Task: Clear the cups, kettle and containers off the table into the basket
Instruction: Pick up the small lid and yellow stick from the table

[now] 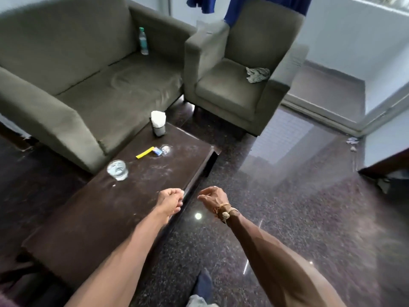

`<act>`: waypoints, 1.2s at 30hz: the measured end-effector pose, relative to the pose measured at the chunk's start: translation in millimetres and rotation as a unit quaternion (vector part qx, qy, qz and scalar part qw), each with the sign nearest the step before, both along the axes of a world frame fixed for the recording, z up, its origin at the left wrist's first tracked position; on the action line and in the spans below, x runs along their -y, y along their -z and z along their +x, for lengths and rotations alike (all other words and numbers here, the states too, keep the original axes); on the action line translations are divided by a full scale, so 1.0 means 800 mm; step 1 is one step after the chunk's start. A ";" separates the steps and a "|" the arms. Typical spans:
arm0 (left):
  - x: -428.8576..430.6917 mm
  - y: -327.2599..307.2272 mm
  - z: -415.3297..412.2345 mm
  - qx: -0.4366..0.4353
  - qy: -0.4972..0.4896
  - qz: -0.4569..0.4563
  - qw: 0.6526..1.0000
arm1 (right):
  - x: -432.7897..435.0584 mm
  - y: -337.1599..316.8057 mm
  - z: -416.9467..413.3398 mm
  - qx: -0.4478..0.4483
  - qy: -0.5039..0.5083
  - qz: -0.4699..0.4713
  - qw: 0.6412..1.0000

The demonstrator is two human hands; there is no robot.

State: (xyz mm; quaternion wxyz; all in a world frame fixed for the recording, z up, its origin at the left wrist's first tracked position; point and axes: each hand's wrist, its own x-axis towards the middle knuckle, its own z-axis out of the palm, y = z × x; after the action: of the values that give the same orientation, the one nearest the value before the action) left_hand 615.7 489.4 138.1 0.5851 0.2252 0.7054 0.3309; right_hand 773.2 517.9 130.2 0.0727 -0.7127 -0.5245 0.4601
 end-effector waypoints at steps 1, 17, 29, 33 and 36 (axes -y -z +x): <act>-0.013 -0.001 0.013 0.003 0.005 0.001 1.000 | -0.016 -0.001 0.012 -0.001 0.007 0.006 1.000; -0.244 0.043 0.035 0.019 -0.036 -0.027 0.999 | -0.235 0.028 0.036 0.011 -0.029 0.006 0.999; -0.397 0.028 -0.052 0.020 -0.123 -0.021 0.992 | -0.445 0.023 -0.068 -0.005 -0.096 0.003 0.995; -0.411 0.054 -0.075 0.025 -0.183 -0.044 0.982 | -0.484 0.064 -0.105 -0.003 -0.169 -0.021 0.985; -0.411 0.084 -0.088 0.030 -0.242 -0.066 0.967 | -0.503 0.122 -0.129 0.010 -0.221 -0.047 0.974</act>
State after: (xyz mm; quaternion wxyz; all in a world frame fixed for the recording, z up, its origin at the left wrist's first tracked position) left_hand 544.9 818.5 71.1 0.5218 -0.0016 0.7414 0.4220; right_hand 669.8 920.6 32.8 -0.0696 -0.5867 -0.6472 0.4817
